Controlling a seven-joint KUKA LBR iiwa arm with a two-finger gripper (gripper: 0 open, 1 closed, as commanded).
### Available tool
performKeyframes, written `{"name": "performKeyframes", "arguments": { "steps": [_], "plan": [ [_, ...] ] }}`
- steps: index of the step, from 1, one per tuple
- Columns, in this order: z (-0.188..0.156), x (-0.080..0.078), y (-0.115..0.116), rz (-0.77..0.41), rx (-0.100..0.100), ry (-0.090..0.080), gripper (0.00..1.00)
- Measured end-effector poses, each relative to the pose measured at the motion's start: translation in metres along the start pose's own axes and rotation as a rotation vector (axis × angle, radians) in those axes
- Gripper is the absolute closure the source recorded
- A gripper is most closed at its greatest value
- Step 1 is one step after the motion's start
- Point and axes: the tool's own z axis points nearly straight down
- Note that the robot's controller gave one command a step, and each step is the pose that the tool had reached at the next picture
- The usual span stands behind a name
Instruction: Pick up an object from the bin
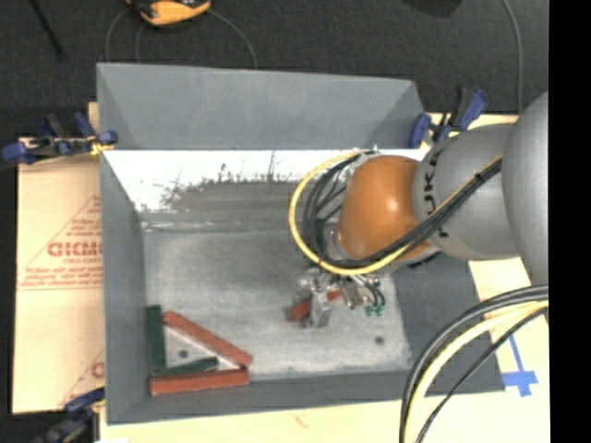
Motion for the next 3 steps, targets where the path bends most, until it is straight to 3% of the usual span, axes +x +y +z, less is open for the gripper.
{"name": "performKeyframes", "arguments": {
  "steps": [1,2,3],
  "plan": [
    [0.000,0.000,0.000,0.000,0.000,0.000,1.00],
    [-0.143,-0.014,-0.016,-0.044,0.002,-0.001,1.00],
    [-0.143,-0.013,-0.015,-0.043,0.001,0.000,0.00]
  ]
}}
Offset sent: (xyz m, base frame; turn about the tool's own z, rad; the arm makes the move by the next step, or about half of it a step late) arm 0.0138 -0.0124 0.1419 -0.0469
